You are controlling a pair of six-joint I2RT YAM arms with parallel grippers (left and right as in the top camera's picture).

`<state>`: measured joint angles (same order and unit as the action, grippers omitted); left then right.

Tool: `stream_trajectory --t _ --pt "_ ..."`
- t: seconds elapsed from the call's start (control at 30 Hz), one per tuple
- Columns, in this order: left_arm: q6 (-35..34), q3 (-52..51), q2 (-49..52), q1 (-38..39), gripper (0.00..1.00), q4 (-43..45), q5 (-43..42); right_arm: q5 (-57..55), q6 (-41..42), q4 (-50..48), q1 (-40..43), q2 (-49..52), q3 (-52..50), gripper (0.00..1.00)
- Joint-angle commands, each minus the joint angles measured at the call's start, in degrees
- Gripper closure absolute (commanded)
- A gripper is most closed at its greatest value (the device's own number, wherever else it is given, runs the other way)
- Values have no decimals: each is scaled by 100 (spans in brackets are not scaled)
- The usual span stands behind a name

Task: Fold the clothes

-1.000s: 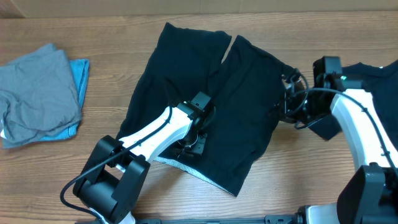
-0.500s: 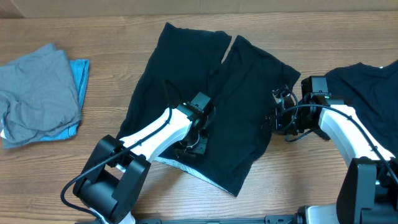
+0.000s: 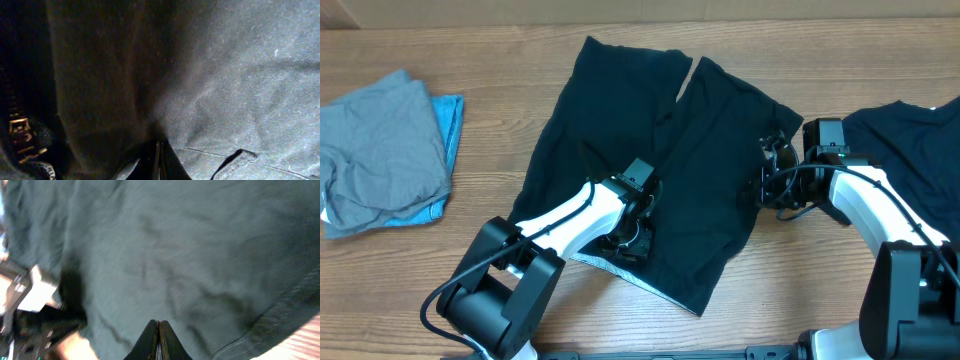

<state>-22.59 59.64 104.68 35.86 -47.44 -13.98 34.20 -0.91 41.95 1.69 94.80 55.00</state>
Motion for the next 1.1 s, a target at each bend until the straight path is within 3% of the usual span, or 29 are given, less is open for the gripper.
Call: stream_trajectory --t 0.0,0.07,0.67,0.8,1.07 --pt "-122 -116 -76 -20 96 15 -92 -627 444 -142 -13 70 -26 92" --pt "-122 -127 -76 -20 95 44 -90 -857 446 -144 -13 76 -26 86" --pt "-127 -264 -76 -20 93 225 -94 -1556 885 -1145 -13 1069 -26 85" --pt "-125 -267 -76 -20 94 199 -92 -2177 1434 -1121 96 1069 2 85" --pt "-125 -293 -76 -20 94 219 -90 -2105 1445 7 389 1064 1106 85"
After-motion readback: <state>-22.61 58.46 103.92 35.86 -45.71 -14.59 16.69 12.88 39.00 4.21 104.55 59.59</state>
